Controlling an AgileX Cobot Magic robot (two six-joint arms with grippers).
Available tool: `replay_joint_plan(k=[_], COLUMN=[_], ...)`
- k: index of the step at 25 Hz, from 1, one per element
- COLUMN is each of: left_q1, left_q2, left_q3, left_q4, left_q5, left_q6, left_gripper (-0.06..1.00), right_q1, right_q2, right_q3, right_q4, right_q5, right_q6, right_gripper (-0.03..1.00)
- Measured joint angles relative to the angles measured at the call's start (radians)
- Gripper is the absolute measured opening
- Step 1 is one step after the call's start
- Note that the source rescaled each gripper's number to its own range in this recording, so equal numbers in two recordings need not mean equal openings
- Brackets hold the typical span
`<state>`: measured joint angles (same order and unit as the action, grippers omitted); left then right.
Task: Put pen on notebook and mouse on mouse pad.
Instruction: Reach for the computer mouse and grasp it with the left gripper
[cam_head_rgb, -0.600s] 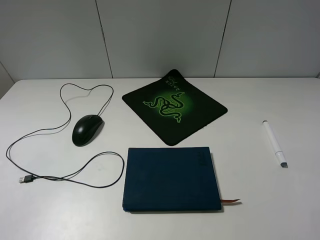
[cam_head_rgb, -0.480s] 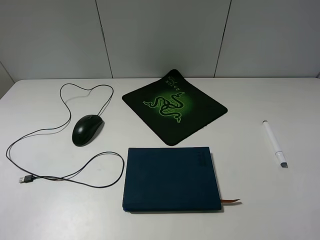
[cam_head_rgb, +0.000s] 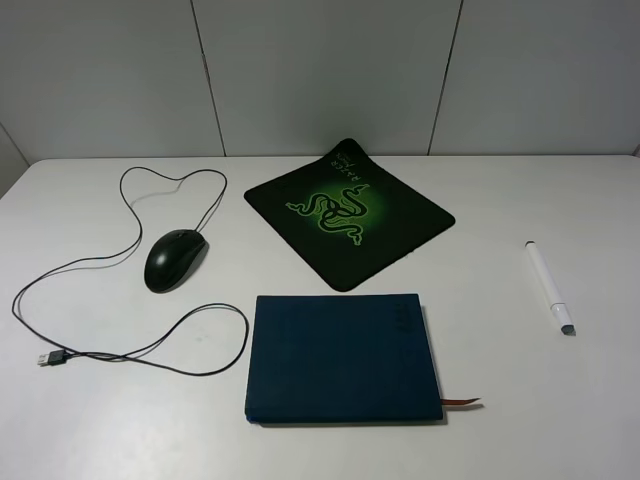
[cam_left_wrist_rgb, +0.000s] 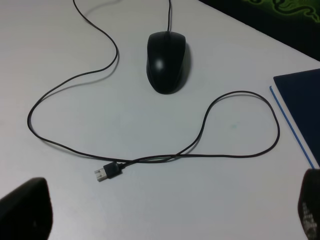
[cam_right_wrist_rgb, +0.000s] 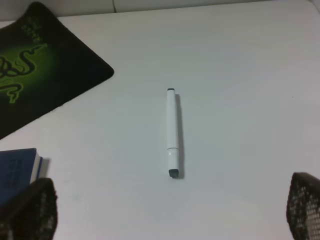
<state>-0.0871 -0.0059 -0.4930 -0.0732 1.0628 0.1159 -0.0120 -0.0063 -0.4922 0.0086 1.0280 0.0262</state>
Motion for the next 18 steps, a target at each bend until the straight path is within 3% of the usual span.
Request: replay_joint_plan(k=[12, 18], left_q1=[0.000, 0.000], left_q2=[0.000, 0.077], left_q3=[-0.005, -0.088], left_q4=[0.000, -0.001], left_q5=[0.000, 0.024], left_q6=[-0.003, -0.047], left_gripper=[0.96, 0.98], right_q1=[0.000, 0.000], right_q2=[0.000, 0.000], right_q3=[0.000, 0.000], right_q4=[0.000, 0.000], right_q5=[0.000, 0.000], right_q6=[0.000, 0.000], right_gripper=[1.00, 1.00])
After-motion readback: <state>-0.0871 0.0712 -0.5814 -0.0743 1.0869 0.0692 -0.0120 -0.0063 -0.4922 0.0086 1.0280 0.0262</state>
